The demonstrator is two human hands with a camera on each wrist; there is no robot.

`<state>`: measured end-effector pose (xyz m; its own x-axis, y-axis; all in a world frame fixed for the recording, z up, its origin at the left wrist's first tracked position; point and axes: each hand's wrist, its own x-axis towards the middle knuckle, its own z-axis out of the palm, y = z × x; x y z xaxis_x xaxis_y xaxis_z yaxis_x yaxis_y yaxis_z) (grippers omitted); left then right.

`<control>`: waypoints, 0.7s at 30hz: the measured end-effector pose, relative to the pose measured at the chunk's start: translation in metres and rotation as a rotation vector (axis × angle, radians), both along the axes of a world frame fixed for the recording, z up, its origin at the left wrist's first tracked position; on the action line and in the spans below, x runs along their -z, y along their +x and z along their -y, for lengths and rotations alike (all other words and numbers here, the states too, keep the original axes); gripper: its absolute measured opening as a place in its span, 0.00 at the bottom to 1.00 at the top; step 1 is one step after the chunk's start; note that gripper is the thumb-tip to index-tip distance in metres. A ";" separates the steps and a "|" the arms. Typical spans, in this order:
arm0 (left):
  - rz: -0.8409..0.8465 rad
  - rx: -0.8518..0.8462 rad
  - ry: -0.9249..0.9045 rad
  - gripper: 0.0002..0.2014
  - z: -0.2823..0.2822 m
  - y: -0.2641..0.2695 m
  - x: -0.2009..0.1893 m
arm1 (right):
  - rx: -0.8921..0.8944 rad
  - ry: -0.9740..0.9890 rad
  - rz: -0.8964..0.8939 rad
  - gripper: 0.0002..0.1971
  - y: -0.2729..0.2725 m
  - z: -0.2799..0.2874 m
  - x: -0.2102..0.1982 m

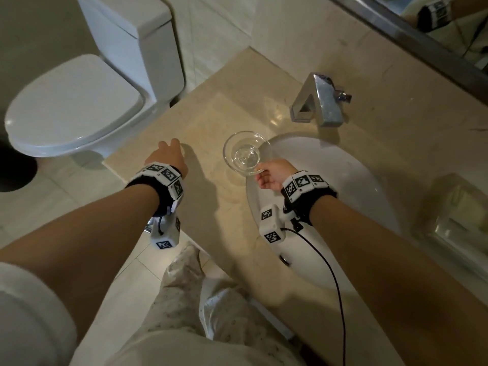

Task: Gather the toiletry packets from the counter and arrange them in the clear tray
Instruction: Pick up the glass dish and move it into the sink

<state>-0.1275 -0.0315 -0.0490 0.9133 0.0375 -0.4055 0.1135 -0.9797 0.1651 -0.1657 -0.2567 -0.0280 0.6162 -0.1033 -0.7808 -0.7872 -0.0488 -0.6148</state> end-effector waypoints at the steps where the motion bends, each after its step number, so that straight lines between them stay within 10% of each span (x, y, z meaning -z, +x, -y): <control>1: 0.006 0.018 0.005 0.19 0.000 0.001 0.001 | -0.008 0.008 0.003 0.11 0.000 -0.001 -0.001; 16: 0.139 0.234 -0.581 0.23 0.066 0.008 -0.047 | -0.005 -0.005 0.031 0.10 -0.008 0.016 -0.008; 21: 0.045 0.494 -0.457 0.24 0.124 -0.001 -0.059 | 0.048 -0.012 0.061 0.09 -0.025 0.046 -0.015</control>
